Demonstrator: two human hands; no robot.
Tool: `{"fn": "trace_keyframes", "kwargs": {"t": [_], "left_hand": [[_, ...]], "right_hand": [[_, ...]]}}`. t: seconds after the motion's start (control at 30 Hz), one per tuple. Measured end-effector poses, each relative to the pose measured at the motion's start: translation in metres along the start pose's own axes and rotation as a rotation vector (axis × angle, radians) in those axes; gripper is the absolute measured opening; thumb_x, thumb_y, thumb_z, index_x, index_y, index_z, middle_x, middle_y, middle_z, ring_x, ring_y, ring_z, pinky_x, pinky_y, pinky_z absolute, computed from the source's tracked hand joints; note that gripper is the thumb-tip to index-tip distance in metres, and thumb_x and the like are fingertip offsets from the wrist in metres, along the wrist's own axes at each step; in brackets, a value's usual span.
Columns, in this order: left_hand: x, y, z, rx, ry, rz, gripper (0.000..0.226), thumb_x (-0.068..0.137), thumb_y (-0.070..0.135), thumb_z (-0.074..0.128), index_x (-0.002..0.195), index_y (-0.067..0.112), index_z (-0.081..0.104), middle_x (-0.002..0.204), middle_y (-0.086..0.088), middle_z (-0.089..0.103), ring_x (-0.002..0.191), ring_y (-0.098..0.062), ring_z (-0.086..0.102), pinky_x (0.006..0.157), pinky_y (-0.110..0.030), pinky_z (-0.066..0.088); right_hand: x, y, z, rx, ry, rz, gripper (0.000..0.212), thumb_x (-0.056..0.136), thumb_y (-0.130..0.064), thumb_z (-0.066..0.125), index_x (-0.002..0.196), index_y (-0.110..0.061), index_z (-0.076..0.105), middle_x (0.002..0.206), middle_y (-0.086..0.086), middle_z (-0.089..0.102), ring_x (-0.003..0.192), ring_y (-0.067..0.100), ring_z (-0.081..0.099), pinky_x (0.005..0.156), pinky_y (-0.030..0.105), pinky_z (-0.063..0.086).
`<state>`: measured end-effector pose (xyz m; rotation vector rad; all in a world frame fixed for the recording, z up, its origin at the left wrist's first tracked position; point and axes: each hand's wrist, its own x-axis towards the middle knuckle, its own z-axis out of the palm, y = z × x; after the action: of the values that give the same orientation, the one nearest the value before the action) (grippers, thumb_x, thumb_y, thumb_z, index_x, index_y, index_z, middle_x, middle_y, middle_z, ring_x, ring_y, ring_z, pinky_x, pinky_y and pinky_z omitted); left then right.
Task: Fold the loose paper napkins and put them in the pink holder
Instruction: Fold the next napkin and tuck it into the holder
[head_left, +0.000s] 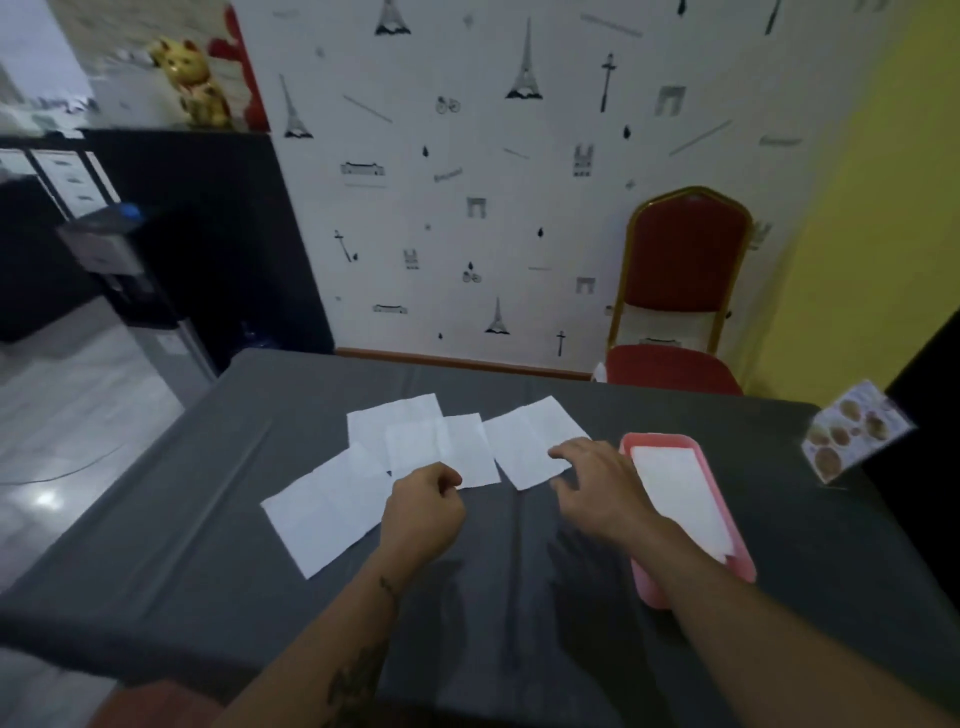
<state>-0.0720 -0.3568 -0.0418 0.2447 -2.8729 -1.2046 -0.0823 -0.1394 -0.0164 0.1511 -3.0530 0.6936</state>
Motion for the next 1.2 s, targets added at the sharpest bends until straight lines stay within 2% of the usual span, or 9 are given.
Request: {"fn": "trace_keyframes", "kwargs": {"t": [0.2,0.43,0.6,0.73,0.87,1.0,1.2], "left_hand": [[0.018,-0.072,-0.040,0.017,-0.026,-0.061,0.025,0.089,0.013,0.052,0.107,0.020,0.068,0.108,0.001,0.069,0.090,-0.013,0.061,0.079,-0.025,0.047],[0.058,-0.112,-0.041,0.068,-0.104,-0.033,0.027,0.090,0.024,0.059,0.116,0.020,0.062,0.116,0.000,0.064,0.096,-0.015,0.059,0.084,-0.028,0.048],[0.080,-0.119,-0.018,0.225,-0.152,0.130,0.039,0.088,0.031,0.062,0.126,0.026,0.056,0.134,0.001,0.052,0.118,-0.021,0.049,0.103,-0.036,0.042],[0.090,-0.113,0.006,0.339,-0.203,0.278,0.046,0.087,0.035,0.061,0.131,0.030,0.050,0.142,0.002,0.042,0.128,-0.022,0.038,0.109,-0.039,0.032],[0.102,-0.106,0.027,0.383,-0.233,0.311,0.054,0.086,0.034,0.062,0.136,0.029,0.044,0.152,0.000,0.031,0.139,-0.024,0.028,0.116,-0.042,0.022],[0.110,-0.104,0.037,0.422,-0.225,0.325,0.050,0.088,0.034,0.059,0.135,0.025,0.045,0.144,-0.001,0.039,0.130,-0.024,0.037,0.110,-0.039,0.029],[0.114,-0.109,0.046,0.441,-0.143,0.349,0.032,0.092,0.036,0.051,0.122,0.024,0.053,0.129,0.003,0.049,0.115,-0.020,0.044,0.099,-0.034,0.040]], "right_hand": [[0.018,-0.060,0.051,0.017,-0.106,0.037,0.046,0.092,-0.030,0.060,0.137,-0.023,0.053,0.143,-0.004,0.053,0.130,0.020,0.044,0.110,0.040,0.036],[0.030,-0.076,0.100,0.082,-0.195,0.276,0.053,0.094,-0.031,0.058,0.144,-0.021,0.044,0.146,0.002,0.047,0.136,0.025,0.039,0.111,0.043,0.035],[0.047,-0.071,0.121,0.130,-0.188,0.411,0.057,0.092,-0.035,0.058,0.144,-0.024,0.041,0.142,0.000,0.046,0.131,0.027,0.044,0.105,0.048,0.043],[0.067,-0.065,0.133,0.228,-0.133,0.512,0.046,0.091,-0.025,0.061,0.134,-0.017,0.047,0.129,0.007,0.051,0.120,0.026,0.050,0.095,0.036,0.046],[0.079,-0.061,0.141,0.274,-0.070,0.567,0.053,0.091,-0.017,0.064,0.140,-0.015,0.045,0.134,0.010,0.049,0.120,0.027,0.051,0.092,0.034,0.047],[0.091,-0.058,0.148,0.311,-0.046,0.559,0.056,0.089,-0.012,0.066,0.140,-0.013,0.044,0.131,0.012,0.051,0.118,0.028,0.053,0.093,0.036,0.051],[0.104,-0.057,0.157,0.286,0.005,0.582,0.053,0.088,-0.010,0.063,0.138,-0.014,0.045,0.129,0.010,0.051,0.114,0.026,0.053,0.087,0.034,0.049]]}}
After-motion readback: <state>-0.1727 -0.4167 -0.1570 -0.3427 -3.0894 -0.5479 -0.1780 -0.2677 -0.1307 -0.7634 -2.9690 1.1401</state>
